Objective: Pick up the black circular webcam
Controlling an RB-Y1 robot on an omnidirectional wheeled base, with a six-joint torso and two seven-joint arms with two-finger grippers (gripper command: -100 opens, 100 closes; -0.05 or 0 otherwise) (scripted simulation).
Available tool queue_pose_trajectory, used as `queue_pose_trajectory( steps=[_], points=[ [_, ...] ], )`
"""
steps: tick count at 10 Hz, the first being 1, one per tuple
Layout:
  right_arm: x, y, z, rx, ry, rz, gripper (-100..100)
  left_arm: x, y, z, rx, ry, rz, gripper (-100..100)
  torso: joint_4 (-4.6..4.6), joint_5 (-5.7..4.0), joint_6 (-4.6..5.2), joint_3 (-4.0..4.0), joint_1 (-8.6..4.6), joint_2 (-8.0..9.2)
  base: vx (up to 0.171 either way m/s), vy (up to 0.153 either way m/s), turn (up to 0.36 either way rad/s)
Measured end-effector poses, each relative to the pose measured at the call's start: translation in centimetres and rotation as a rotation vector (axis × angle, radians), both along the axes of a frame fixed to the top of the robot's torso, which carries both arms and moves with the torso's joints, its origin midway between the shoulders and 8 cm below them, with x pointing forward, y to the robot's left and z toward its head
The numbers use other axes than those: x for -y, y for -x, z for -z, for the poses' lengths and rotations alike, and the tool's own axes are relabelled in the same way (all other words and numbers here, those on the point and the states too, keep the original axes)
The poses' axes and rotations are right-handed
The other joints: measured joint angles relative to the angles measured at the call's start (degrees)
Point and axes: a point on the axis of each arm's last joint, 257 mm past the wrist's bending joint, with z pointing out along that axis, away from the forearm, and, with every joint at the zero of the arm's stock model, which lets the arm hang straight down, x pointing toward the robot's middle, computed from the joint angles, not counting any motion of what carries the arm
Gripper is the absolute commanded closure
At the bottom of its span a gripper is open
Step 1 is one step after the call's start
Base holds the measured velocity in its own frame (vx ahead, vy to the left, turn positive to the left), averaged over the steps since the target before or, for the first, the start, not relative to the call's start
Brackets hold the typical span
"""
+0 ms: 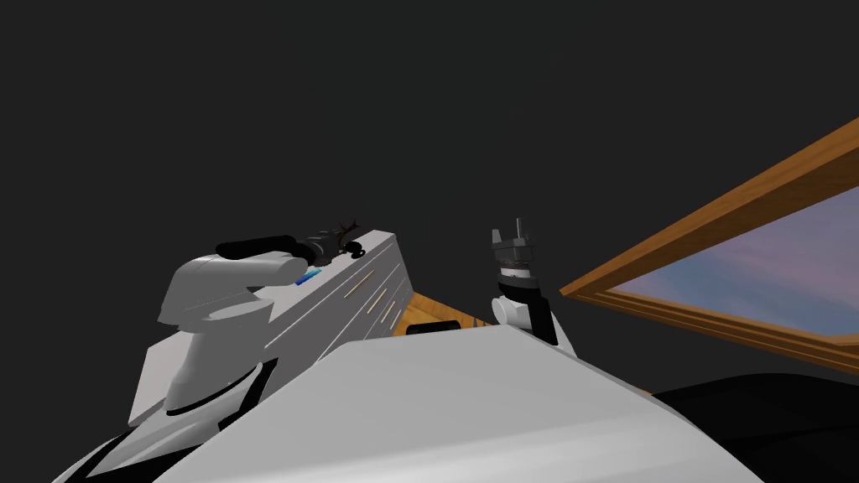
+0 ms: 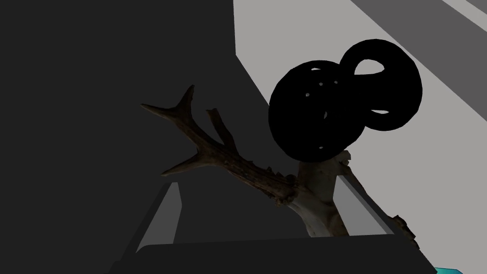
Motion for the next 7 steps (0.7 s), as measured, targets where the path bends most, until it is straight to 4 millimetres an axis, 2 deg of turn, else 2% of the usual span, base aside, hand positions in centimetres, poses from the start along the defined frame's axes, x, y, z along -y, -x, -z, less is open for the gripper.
queue_pose_trajectory(
  steps=[7],
  points=[
    [0.0, 0.0, 0.0, 0.0, 0.0, 0.0, 0, -0.9, 1.3, 1.2, -0.129, 0.015, -0.03, -100, 0.0, 0.01, -0.01, 0.02, 0.01, 0.03, 0.015, -0.001, -0.033]
  ],
)
